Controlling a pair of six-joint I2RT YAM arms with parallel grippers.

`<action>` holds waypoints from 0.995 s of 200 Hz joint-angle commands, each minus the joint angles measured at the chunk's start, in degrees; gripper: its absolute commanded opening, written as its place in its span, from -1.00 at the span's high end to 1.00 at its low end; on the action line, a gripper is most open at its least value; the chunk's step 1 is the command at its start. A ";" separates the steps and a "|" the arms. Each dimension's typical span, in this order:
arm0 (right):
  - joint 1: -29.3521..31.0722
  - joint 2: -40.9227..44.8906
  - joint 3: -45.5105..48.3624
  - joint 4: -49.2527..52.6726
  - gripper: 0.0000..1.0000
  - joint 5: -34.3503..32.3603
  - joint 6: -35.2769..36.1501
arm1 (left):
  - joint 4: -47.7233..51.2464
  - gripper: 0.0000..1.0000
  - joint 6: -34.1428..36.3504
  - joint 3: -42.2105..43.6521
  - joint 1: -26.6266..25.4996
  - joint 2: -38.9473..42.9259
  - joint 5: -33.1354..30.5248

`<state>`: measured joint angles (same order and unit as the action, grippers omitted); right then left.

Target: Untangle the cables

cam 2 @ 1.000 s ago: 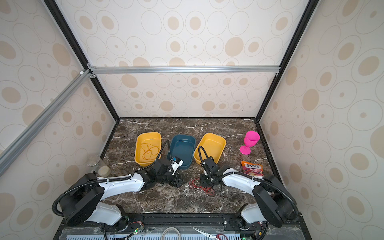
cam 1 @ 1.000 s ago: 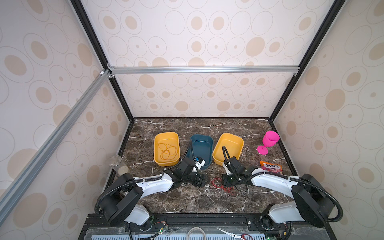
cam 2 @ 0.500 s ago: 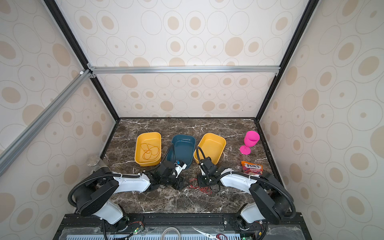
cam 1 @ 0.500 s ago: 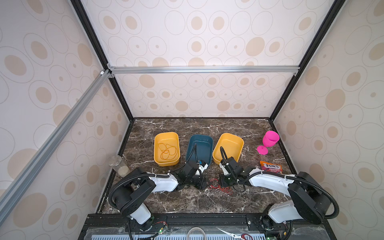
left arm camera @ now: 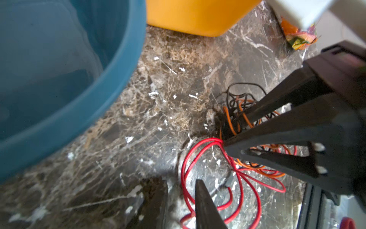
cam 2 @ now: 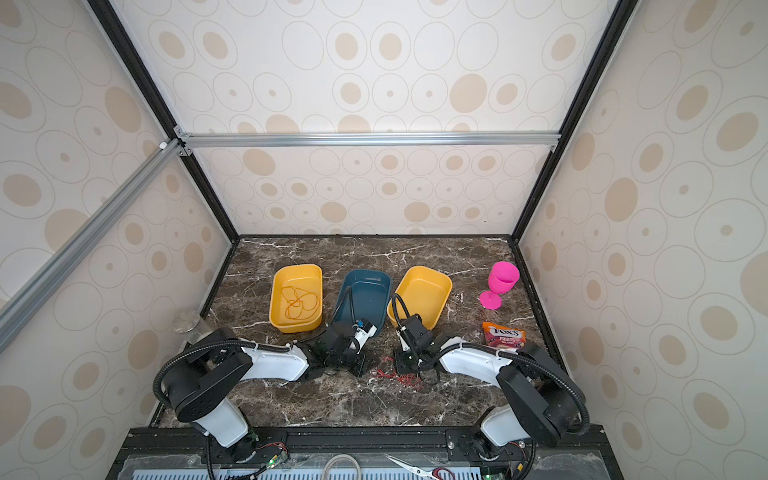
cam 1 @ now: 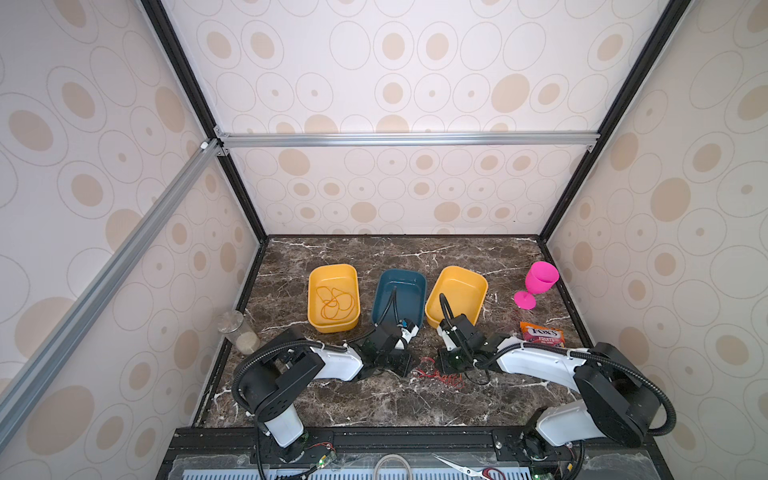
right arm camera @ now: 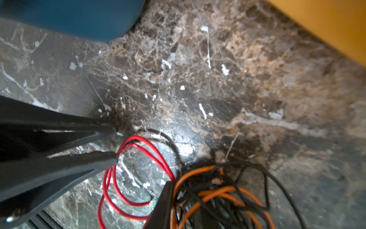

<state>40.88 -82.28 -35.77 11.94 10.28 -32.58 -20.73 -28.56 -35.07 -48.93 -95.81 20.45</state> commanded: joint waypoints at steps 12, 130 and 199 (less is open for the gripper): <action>0.53 0.24 1.23 0.68 0.61 -1.27 -0.40 | 3.57 0.92 0.54 -1.01 -0.38 0.80 -2.97; 0.57 1.57 -0.44 12.46 0.61 -14.36 -0.14 | 15.77 1.00 1.44 -1.30 0.93 18.93 -15.55; 0.51 6.35 -2.28 15.34 0.44 -13.13 3.45 | 18.61 1.00 2.68 -1.18 1.99 24.18 -13.90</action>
<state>41.19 -79.11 -36.73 23.33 -3.05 -31.33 -4.36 -27.46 -35.11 -47.46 -72.20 6.28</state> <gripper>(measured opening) 0.262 0.047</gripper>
